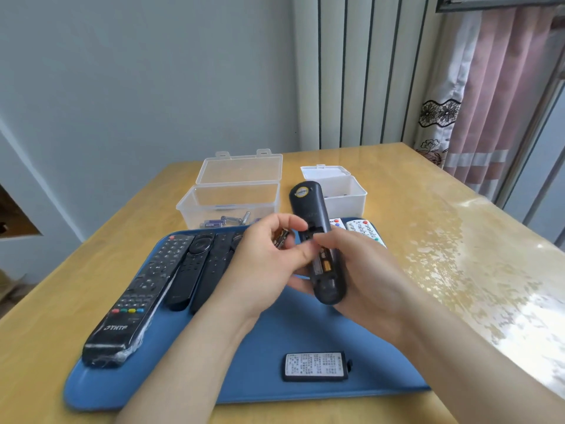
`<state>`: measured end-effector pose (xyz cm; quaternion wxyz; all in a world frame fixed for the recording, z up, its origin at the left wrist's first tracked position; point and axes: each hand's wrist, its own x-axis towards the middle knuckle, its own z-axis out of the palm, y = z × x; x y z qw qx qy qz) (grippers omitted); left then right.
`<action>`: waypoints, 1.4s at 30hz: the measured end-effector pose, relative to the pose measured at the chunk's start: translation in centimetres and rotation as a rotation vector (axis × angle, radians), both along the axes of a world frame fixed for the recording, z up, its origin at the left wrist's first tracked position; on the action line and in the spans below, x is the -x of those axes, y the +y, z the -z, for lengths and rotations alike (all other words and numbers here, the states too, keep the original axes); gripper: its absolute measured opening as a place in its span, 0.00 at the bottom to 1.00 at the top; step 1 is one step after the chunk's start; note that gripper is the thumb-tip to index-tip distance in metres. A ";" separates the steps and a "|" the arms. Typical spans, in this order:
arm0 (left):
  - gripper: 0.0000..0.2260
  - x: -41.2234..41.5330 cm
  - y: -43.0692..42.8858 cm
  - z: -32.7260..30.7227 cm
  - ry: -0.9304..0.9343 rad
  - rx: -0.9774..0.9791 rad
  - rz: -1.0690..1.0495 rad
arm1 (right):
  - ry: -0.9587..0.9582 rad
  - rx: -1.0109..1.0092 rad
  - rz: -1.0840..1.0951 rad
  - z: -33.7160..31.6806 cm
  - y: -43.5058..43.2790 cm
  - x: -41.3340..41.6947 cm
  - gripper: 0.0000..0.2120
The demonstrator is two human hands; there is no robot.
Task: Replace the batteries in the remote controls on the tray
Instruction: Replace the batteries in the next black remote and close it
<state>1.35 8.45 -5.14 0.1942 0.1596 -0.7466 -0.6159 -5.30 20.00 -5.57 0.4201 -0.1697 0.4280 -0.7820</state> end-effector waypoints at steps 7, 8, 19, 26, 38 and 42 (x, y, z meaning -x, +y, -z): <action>0.12 -0.2 -1.2 -0.5 0.108 -0.323 0.032 | 0.036 -0.028 0.058 0.3 0.6 1.5 0.14; 0.12 -0.2 -1.2 -0.4 0.138 -0.331 0.024 | 0.041 -0.021 0.073 0.3 0.7 1.6 0.14; 0.10 -0.4 -0.3 -0.7 0.159 0.219 0.076 | 0.161 -0.003 0.132 0.3 0.7 1.5 0.12; 0.12 0.1 0.0 0.2 0.222 0.127 -0.003 | 0.187 0.007 0.181 0.6 0.9 1.9 0.12; 0.10 0.0 0.7 0.4 0.441 0.261 -0.217 | 0.136 -0.016 0.141 0.0 0.7 1.1 0.09; 0.07 0.0 1.1 0.0 0.471 0.222 -0.185 | 0.062 -0.047 0.164 -0.3 0.6 1.5 0.17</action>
